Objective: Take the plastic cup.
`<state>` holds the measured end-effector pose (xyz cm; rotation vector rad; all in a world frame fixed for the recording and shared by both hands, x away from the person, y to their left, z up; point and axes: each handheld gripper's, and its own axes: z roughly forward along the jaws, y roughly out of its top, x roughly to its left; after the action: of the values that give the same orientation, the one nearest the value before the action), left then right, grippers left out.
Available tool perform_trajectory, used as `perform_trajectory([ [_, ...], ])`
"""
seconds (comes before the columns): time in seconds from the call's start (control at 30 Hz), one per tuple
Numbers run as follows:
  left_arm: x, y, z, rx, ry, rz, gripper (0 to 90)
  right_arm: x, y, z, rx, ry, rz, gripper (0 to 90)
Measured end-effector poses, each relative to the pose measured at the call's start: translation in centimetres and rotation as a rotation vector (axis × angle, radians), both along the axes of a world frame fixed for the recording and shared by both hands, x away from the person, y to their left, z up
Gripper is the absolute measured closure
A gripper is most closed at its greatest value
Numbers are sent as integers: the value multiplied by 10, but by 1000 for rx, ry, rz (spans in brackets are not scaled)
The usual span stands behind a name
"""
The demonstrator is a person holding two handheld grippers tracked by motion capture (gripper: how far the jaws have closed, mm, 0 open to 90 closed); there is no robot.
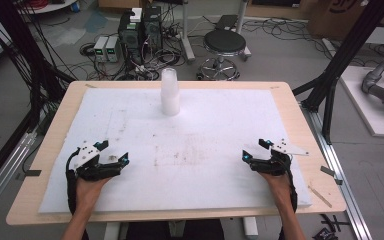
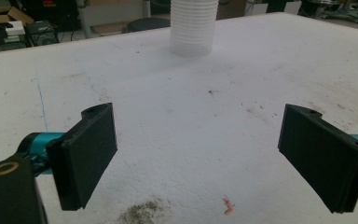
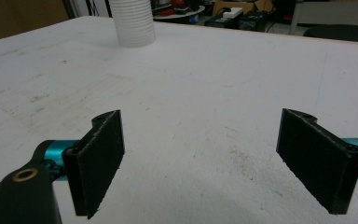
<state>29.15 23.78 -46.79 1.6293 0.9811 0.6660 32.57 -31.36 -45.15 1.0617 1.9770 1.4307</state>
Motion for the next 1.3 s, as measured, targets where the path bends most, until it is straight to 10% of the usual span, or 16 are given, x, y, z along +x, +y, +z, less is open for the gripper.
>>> perform_trajectory([
  [0.9, 2, 4, 3, -34, 5, -16, 113, 1, -2, 0, 21, 11, 13, 149],
  [1.3, 21, 19, 56, -56, -53, -81, 113, 2, -3, 0, 27, 18, 16, 148],
])
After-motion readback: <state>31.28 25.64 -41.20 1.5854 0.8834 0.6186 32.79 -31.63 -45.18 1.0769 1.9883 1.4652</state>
